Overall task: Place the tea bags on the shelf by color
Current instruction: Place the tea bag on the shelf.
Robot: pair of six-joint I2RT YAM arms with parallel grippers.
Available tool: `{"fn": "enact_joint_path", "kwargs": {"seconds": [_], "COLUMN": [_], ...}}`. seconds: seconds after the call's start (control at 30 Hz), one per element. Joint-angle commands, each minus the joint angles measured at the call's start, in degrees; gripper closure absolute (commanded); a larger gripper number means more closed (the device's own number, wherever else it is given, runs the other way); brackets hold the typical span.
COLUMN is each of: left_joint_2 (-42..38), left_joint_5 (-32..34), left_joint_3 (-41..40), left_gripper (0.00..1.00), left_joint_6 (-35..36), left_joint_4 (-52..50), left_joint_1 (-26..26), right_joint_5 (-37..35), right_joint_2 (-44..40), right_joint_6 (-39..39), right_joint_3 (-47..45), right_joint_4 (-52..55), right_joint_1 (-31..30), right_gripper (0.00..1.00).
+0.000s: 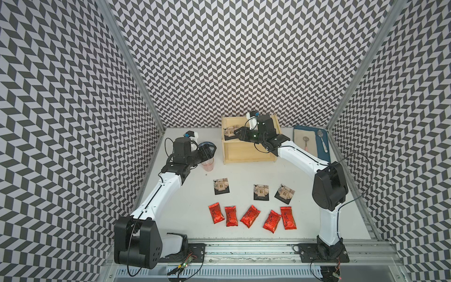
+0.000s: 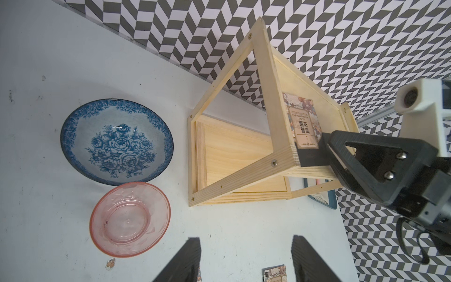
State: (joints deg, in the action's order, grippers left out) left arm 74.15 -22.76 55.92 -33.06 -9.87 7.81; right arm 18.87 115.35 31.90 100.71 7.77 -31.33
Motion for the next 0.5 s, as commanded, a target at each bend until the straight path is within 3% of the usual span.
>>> {"fn": "enact_joint_path", "kwargs": {"seconds": [0.0, 0.47], "left_joint_2": [-1.46, -1.68], "left_joint_5": [-0.89, -1.25], "left_joint_3": [-0.57, -0.98], "left_gripper": [0.36, 0.36], "left_joint_6": [-0.08, -0.34], "left_joint_4": [1.74, 2.22], "left_joint_1": [-0.43, -0.43], "right_joint_5": [-0.21, -5.4], "right_joint_2": [1.32, 1.41], "right_joint_6": [-1.45, -5.82], "right_joint_3": [2.14, 4.85], "right_joint_4": [0.03, 4.72], "right_joint_1": [-0.11, -0.67], "right_gripper": [0.6, 0.56]}}
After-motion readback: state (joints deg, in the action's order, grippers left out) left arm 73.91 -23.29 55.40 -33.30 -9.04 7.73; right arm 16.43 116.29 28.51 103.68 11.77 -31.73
